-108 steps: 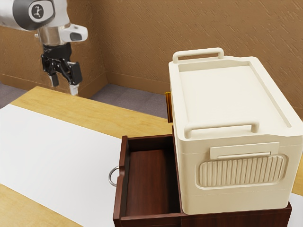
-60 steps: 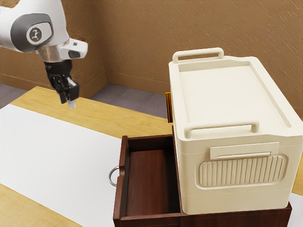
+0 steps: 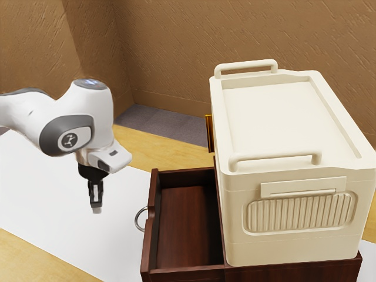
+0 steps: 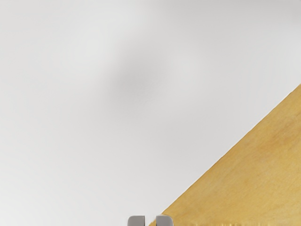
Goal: Push the drawer handle with one arm to close the drawer
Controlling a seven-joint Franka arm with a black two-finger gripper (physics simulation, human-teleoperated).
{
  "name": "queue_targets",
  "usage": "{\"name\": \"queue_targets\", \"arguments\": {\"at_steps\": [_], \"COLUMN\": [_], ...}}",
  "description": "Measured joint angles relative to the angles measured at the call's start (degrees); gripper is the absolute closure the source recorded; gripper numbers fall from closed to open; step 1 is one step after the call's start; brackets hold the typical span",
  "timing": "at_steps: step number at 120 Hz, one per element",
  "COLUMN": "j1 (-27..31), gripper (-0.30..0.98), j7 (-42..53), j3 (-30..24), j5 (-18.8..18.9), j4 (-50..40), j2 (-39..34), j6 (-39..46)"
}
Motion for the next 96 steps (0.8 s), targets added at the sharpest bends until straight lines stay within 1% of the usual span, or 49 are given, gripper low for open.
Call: {"name": "queue_targets", "arguments": {"at_steps": [13, 21, 27, 45, 71, 96], "j1": [-2.3, -2.7, -2.7, -2.8, -2.8, -2.8], "gripper": [0.78, 0.78, 0.78, 0.78, 0.78, 0.79], "j7": [4.3, 6.6, 8.1, 12.0, 16.2, 18.9], "j3": [0.0, -0.3, -1.4, -2.7, -5.5, -7.8], "j5": [-2.3, -3.7, -4.9, -9.0, -12.6, -14.6], "j4": [-2.0, -1.5, -0.6, 2.2, 5.9, 10.4], "j2": [-0.3, 1.6, 2.8, 6.6, 9.9, 14.1], "j6": [4.2, 6.6, 8.1, 11.1, 13.5, 14.3]}}
